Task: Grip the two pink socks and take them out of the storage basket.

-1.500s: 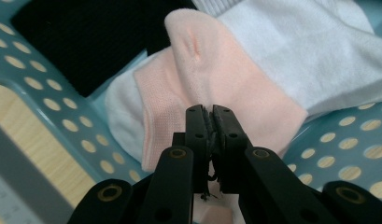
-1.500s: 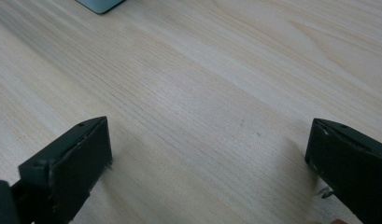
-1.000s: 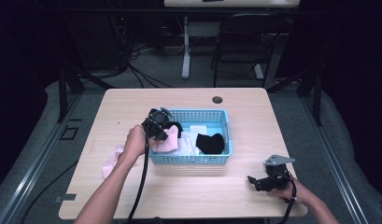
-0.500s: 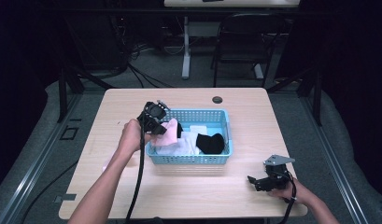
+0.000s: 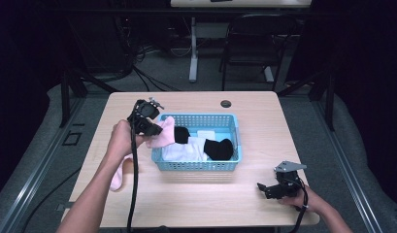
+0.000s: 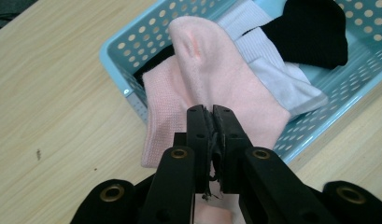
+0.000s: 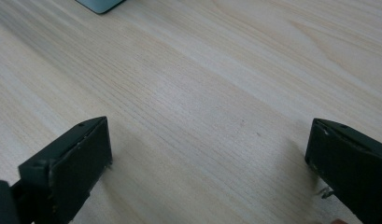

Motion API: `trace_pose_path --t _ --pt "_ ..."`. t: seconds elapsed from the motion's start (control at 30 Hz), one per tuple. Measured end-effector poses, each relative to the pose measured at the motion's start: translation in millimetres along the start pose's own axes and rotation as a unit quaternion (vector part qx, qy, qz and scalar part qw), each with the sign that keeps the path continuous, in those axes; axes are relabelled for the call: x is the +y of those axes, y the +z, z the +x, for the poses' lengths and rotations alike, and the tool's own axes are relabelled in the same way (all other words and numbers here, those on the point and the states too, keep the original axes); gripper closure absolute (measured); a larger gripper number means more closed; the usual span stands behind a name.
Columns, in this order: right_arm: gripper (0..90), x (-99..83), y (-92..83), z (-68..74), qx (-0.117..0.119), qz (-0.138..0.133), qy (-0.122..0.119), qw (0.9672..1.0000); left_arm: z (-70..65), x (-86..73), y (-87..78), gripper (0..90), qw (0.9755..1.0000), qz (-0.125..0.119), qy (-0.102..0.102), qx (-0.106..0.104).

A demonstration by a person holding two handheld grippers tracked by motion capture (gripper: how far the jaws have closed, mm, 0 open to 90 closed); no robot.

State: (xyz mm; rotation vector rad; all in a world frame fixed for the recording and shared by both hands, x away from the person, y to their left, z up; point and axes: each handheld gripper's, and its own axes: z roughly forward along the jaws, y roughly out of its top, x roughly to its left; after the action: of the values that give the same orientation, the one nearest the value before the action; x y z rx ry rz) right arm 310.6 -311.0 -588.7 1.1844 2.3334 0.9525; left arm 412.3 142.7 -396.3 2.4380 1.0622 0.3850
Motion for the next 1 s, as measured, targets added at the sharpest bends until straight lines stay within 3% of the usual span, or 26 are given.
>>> trace_pose_path --t 0.27,0.5,0.6,1.0 --pt "0.0 0.0 0.0 0.0 0.0 0.0 0.0 1.0 10.9 -15.7 -18.1 85.9 0.9999 -0.006 -0.011 0.009" --pt "0.0 0.0 0.0 0.1 0.0 0.0 0.0 1.0 25.0 -41.7 -32.0 85.8 0.9992 -0.013 -0.031 0.02" --pt "0.0 -0.2 0.3 0.4 0.0 -0.002 0.001 1.0 28.8 -49.5 -33.6 85.8 0.9989 -0.01 -0.039 0.023" --pt "0.0 -0.1 0.1 0.4 -0.001 -0.001 0.002 1.0 56.6 -106.4 -30.3 85.7 0.9954 0.011 -0.09 0.031"
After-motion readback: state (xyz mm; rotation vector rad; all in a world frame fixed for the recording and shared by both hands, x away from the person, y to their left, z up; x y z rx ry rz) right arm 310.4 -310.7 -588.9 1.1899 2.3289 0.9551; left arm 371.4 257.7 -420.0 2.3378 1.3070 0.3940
